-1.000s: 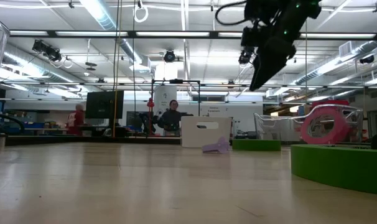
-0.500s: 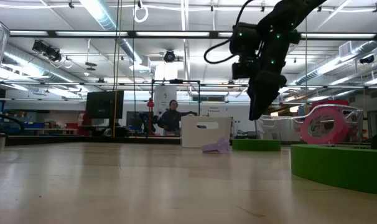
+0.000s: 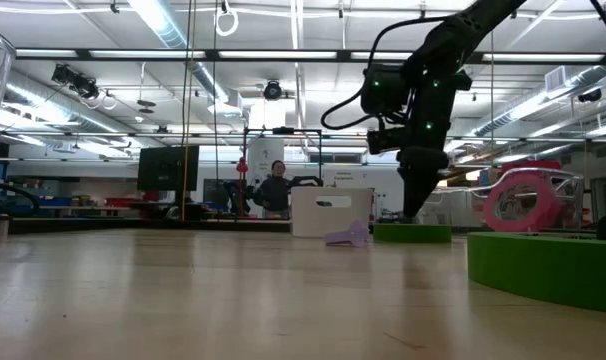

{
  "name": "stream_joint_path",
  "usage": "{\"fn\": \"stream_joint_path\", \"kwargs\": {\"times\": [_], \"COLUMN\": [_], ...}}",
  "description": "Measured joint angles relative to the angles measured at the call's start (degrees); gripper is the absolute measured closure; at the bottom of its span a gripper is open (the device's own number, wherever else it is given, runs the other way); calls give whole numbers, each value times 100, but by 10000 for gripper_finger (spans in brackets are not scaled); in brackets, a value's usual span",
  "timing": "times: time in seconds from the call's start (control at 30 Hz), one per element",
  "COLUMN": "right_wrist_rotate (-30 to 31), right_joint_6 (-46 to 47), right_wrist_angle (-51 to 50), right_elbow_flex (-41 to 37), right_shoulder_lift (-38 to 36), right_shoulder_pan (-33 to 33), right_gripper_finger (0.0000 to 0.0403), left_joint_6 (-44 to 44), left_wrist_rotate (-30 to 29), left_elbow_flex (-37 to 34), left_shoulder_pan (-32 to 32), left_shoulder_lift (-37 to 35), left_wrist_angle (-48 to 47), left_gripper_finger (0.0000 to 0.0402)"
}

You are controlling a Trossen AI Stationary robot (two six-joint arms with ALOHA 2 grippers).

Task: Pick and place Stapler, Stapler remover, tape
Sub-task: Put the green tape into the top transparent bin

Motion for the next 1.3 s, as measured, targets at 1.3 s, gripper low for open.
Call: {"fn": "stream_joint_path", "kwargs": {"times": [1.3], "right_wrist_rotate": [-363], "right_joint_6": [455], "right_wrist_angle": [1912], "right_elbow_flex": [-1189], "right_shoulder_lift": [-11], "right_shoulder_pan": [-157], "right_gripper_finger": [264], "left_joint_6": [-2], "left_wrist_rotate": [0], "left_elbow_flex": [0], "left_shoulder_pan": [1], "left_shoulder_lift": [0], "left_wrist_angle": [-5], "left_gripper_finger": [83]}}
